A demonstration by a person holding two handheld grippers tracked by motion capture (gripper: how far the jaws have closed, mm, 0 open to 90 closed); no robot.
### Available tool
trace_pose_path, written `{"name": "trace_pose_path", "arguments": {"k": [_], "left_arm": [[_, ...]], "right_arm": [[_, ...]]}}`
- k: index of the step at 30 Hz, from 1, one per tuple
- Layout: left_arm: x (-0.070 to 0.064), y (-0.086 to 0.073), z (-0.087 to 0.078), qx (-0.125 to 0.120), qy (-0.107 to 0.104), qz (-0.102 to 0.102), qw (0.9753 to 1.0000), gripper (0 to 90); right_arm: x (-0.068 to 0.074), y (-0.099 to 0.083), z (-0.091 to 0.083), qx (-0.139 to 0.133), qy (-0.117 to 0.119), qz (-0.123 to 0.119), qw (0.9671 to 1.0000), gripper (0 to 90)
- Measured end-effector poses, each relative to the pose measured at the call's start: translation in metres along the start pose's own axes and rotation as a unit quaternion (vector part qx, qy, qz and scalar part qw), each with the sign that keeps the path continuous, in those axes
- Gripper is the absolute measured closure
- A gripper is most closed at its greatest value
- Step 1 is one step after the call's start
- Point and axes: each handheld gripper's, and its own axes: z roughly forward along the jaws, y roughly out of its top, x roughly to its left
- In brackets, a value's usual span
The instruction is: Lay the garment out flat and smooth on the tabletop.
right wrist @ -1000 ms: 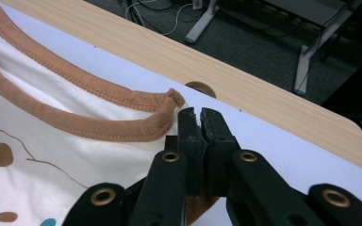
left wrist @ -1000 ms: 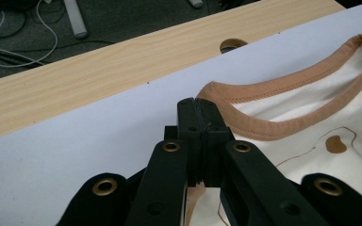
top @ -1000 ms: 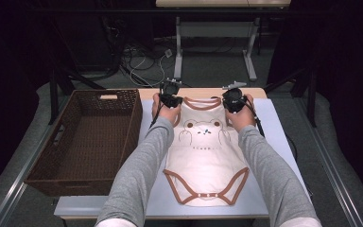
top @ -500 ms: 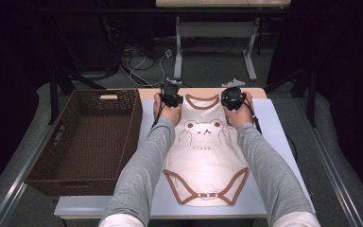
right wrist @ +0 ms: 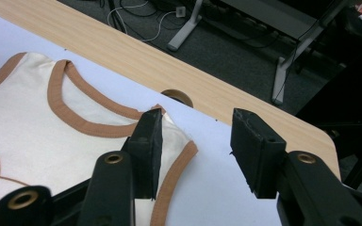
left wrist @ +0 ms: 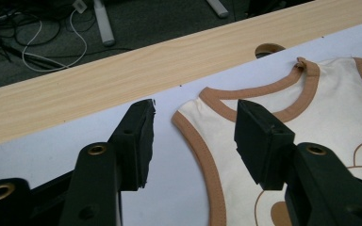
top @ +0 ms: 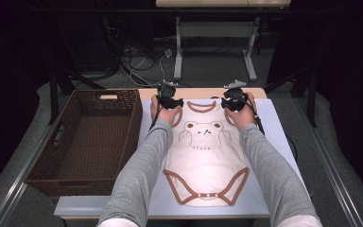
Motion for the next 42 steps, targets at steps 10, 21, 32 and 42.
{"name": "trace_pose_path", "arguments": {"k": [10, 21, 32, 42], "left_arm": [[-0.003, 0.000, -0.012, -0.010, -0.002, -0.004, 0.9999, 42.1], [-0.001, 0.004, -0.028, -0.021, -0.022, -0.015, 0.9994, 35.9], [0.007, -0.003, -0.037, -0.009, -0.040, -0.035, 0.9985, 30.9], [0.013, -0.022, -0.037, -0.006, -0.062, -0.051, 0.9968, 21.0]], "right_arm": [[0.000, -0.002, -0.009, 0.019, 0.019, 0.019, 0.9994, 44.5], [-0.003, 0.003, -0.029, 0.032, 0.054, 0.026, 0.9977, 39.2], [-0.009, -0.002, -0.038, 0.043, 0.061, 0.026, 0.9969, 29.2], [-0.009, -0.015, -0.040, 0.050, 0.066, 0.020, 0.9963, 21.6]]}}
